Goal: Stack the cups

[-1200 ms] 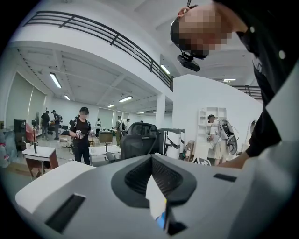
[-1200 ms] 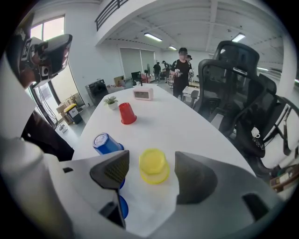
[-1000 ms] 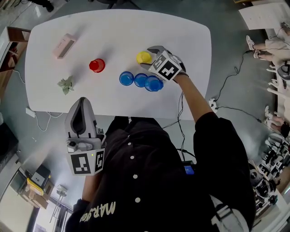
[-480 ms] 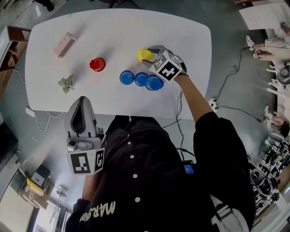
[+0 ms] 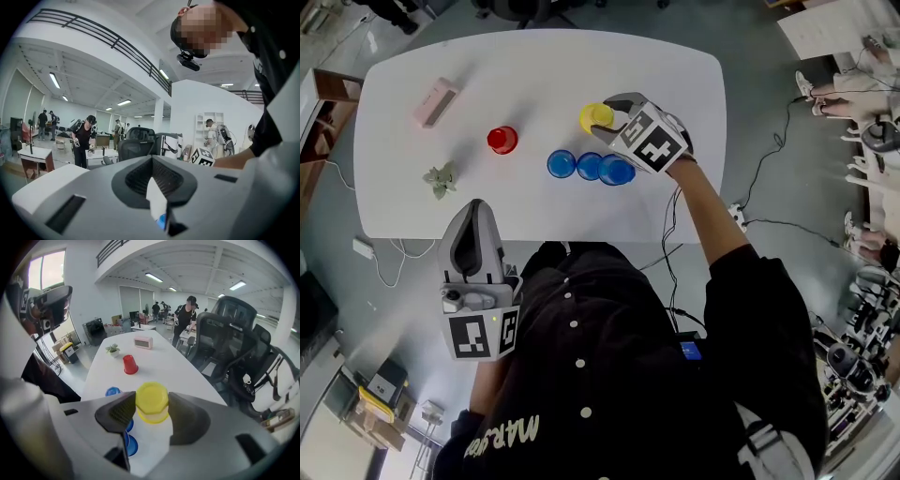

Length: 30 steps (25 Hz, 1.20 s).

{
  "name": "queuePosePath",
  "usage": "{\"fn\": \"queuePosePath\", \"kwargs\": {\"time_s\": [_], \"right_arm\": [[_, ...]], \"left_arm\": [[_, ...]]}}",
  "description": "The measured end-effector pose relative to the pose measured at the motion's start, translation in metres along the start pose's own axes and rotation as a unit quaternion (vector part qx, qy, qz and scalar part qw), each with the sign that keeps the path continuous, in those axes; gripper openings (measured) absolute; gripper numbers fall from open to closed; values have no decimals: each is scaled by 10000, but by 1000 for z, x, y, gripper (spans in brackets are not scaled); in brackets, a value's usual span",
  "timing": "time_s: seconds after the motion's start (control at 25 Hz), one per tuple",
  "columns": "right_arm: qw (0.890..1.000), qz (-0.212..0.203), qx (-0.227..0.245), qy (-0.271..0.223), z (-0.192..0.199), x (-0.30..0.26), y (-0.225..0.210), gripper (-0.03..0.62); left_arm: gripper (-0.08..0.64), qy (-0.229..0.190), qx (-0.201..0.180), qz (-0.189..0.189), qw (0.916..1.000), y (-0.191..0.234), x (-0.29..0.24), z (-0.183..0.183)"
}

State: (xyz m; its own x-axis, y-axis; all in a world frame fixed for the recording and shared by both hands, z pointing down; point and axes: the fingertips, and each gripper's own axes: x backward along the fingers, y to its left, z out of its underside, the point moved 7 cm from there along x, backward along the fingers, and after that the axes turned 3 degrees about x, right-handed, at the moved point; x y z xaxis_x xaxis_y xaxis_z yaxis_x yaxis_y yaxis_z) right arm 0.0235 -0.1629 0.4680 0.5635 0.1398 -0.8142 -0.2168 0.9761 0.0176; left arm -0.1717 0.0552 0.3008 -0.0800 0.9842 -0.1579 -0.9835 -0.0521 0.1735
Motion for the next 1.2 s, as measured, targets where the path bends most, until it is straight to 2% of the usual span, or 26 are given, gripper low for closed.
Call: {"fn": "queuePosePath", "kwargs": {"time_s": [0.24, 0.44, 0.64, 0.88, 1.2], "right_arm": [[9981, 399, -471, -51, -19, 32, 19, 221], [9919, 848, -918, -215, -30, 55, 47, 221], [9800, 1389, -1355, -430, -34, 62, 75, 221], [9628, 1825, -1920, -525, -29, 55, 106, 221], [9440, 2147, -2455, -491, -22, 41, 128, 221]], "left_arm": [[11, -115, 27, 226, 9997, 3, 3, -2], [11, -172, 50, 481, 9987, 1, 1, -4], [11, -148, 41, 796, 9967, 0, -3, -3], [11, -52, 47, 1109, 9938, 4, -10, 1], [11, 151, 27, 1544, 9879, 5, -24, 8]]}}
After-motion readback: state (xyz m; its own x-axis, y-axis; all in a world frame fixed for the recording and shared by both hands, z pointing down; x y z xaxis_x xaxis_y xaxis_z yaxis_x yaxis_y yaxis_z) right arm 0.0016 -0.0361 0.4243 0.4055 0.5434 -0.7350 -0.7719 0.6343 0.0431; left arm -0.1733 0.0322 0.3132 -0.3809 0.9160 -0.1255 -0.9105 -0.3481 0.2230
